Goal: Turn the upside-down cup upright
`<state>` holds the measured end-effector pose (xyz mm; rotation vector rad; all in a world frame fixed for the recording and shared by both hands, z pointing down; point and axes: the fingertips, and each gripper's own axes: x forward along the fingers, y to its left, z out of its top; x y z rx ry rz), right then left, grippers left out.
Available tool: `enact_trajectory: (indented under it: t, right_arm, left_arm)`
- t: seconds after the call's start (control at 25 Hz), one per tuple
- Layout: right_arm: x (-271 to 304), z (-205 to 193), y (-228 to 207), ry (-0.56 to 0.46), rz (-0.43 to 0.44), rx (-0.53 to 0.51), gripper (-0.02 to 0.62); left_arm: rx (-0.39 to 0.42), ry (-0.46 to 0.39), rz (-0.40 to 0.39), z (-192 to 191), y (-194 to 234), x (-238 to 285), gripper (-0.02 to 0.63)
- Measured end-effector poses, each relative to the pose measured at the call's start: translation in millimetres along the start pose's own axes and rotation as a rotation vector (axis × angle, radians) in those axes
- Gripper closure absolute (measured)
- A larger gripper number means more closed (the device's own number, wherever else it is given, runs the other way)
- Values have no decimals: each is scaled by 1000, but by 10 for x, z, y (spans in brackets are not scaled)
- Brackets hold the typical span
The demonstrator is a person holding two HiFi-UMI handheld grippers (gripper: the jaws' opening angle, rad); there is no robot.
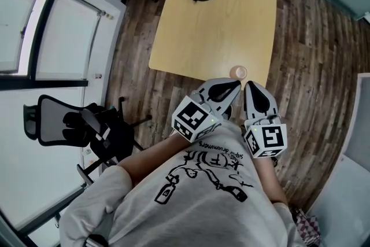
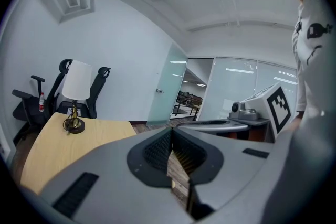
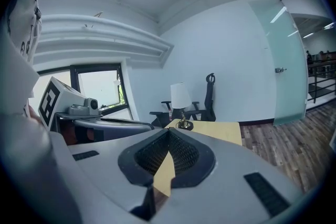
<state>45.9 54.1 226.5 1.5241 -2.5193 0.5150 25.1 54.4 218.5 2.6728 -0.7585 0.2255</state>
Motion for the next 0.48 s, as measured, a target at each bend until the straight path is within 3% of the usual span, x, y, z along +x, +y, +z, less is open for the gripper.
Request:
enact_trajectory:
  t: [0.48]
  right_arm:
    - [-6, -14, 12, 8, -14, -13, 572]
  left_arm:
    - [2, 2, 11, -14, 4, -12, 597]
